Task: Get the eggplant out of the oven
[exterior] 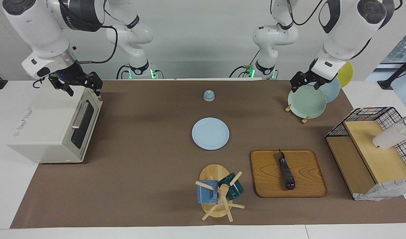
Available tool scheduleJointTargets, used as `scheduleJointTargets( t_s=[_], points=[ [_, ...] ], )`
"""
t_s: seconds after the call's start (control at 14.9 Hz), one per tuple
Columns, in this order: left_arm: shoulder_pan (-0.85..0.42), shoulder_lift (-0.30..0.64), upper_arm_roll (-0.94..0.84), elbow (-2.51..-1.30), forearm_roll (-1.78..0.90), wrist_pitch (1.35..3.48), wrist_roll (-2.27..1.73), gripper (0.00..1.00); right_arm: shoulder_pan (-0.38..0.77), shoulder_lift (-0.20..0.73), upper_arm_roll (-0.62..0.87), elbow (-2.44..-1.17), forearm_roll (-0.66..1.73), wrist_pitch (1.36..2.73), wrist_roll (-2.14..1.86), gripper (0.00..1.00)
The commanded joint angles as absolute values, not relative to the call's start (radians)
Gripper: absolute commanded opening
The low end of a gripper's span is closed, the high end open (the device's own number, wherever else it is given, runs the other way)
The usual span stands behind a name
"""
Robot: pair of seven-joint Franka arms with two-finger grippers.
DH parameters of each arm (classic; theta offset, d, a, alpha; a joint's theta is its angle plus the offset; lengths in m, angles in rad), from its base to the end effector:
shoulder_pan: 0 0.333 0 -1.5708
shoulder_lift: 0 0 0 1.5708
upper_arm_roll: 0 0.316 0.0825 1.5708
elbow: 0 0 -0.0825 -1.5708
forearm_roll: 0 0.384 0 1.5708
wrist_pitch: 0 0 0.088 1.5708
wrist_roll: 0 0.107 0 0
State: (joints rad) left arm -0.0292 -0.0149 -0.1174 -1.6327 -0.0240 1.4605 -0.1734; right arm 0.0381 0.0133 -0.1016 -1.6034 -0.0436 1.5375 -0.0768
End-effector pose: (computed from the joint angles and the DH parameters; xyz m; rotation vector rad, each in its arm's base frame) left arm 0.5292 -0.0814 0.5951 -3.1283 -0.0410 0.2491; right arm 0.5519 -0.0395 0.5992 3.0996 0.0210 -0.1273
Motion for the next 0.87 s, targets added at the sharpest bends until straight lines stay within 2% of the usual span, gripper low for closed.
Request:
scheduleJointTargets(
  t_s=[0.0, 0.8],
  points=[
    [0.011, -0.014, -0.152, -1.621, -0.034, 1.473, -0.118, 1.0, 0.043, 0.006, -0.114, -1.609, -0.017, 1.534, -0.098, 1.0],
    [0.0, -0.017, -0.138, -1.603, -0.058, 1.465, -0.176, 1.0, 0.043, 0.006, -0.115, -1.609, -0.017, 1.534, -0.098, 1.0]
  ],
)
